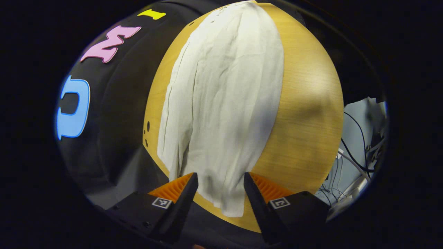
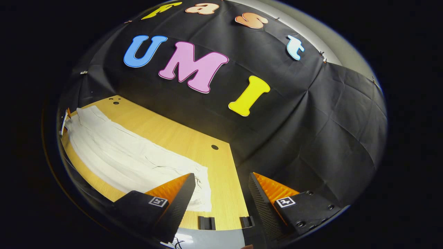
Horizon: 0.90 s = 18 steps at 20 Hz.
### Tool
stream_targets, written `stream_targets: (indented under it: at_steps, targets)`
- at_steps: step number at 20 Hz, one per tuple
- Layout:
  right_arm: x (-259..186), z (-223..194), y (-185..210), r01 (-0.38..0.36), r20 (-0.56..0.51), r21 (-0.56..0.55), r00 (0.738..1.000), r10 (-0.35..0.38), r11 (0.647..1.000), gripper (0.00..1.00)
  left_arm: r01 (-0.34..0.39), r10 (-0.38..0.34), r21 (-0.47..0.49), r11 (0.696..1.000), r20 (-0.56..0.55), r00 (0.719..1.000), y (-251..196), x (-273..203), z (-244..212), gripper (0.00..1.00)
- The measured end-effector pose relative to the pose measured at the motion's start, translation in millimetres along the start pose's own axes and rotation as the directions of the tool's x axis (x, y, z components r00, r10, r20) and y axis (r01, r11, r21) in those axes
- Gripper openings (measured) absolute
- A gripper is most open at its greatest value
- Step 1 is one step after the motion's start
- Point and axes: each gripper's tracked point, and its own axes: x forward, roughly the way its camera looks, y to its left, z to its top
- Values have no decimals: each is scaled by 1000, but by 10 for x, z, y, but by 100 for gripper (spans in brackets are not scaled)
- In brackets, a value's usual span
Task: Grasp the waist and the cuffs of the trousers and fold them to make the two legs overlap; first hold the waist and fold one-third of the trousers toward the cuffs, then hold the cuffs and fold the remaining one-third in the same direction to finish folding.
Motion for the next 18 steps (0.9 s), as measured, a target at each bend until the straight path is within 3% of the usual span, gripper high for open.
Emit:
stream_targets:
  at_steps: [4,6,9,11,14,18]
  targets:
    - [60,-250,90,-21,-41,-43,999,19,999,96,20,-20,3,1000,-59,998,-12,141,-54,23]
    - [101,-412,168,-55,-74,-103,996,47,993,95,-21,24,50,999,-62,998,3,146,-58,7]
    - [219,-657,173,-106,-124,-252,989,77,962,95,-65,70,94,993,-53,996,18,168,-52,6]
    - [276,-889,208,-160,-161,-385,981,105,909,95,-65,70,92,994,-51,996,18,185,-48,6]
    - [452,-1286,338,-277,-233,-565,957,172,777,94,-42,45,59,997,-54,998,12,180,-49,6]
    - [669,-1725,703,-408,-314,-703,913,261,583,94,-18,20,33,999,-61,998,-1,185,-28,6]
